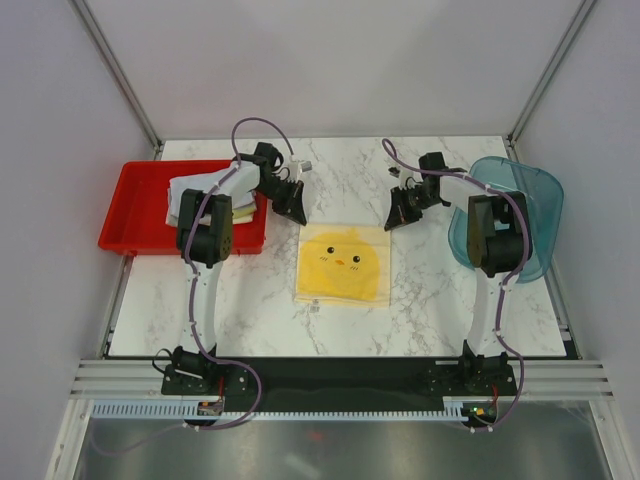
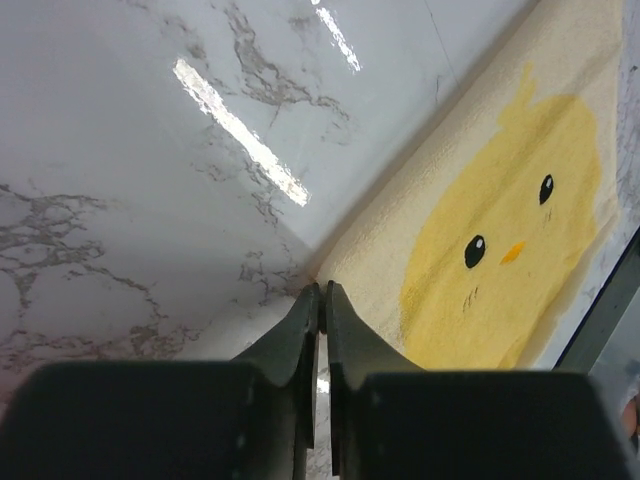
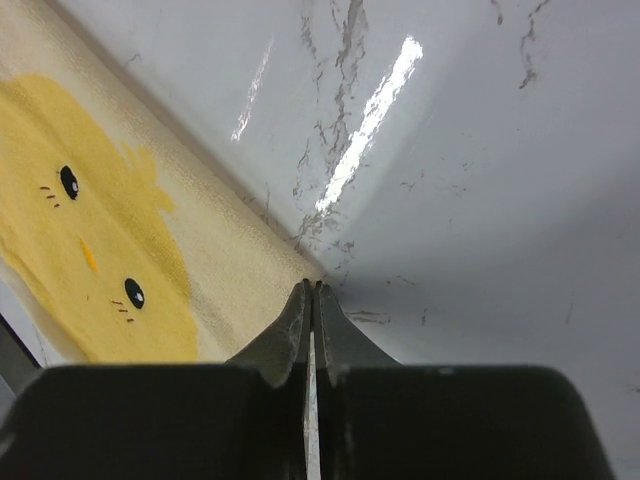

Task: Fold and stack the towels
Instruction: Fold the towel

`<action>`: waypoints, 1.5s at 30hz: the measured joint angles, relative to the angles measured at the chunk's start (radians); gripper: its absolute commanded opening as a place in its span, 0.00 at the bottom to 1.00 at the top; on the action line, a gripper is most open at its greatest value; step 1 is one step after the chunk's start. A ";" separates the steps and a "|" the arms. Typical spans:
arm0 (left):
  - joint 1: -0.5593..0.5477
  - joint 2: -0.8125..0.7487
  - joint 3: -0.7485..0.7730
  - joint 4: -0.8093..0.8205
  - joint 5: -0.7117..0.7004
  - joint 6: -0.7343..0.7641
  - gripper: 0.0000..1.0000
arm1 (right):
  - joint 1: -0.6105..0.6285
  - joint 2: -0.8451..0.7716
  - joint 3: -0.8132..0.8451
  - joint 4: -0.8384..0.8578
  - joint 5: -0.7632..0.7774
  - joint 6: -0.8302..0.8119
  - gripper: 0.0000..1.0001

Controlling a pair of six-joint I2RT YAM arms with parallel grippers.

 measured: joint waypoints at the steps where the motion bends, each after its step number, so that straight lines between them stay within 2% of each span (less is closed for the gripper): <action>1: 0.000 0.000 0.000 -0.001 0.000 0.002 0.02 | 0.000 0.003 0.002 0.000 0.001 0.001 0.00; 14: 0.000 0.020 0.023 0.001 -0.002 0.002 0.02 | 0.000 0.006 0.004 0.016 0.018 0.012 0.00; 18: -0.001 0.004 0.004 0.055 -0.004 -0.021 0.02 | 0.000 -0.024 -0.011 0.072 0.054 0.027 0.00; 25: -0.011 -0.136 -0.111 0.195 -0.035 -0.077 0.02 | 0.006 -0.163 -0.086 0.202 0.095 0.047 0.00; 31: -0.027 -0.278 -0.249 0.314 -0.084 -0.099 0.02 | 0.024 -0.285 -0.232 0.348 0.143 0.050 0.00; 45: -0.081 -0.457 -0.435 0.404 -0.167 -0.100 0.02 | 0.040 -0.512 -0.459 0.558 0.203 0.062 0.00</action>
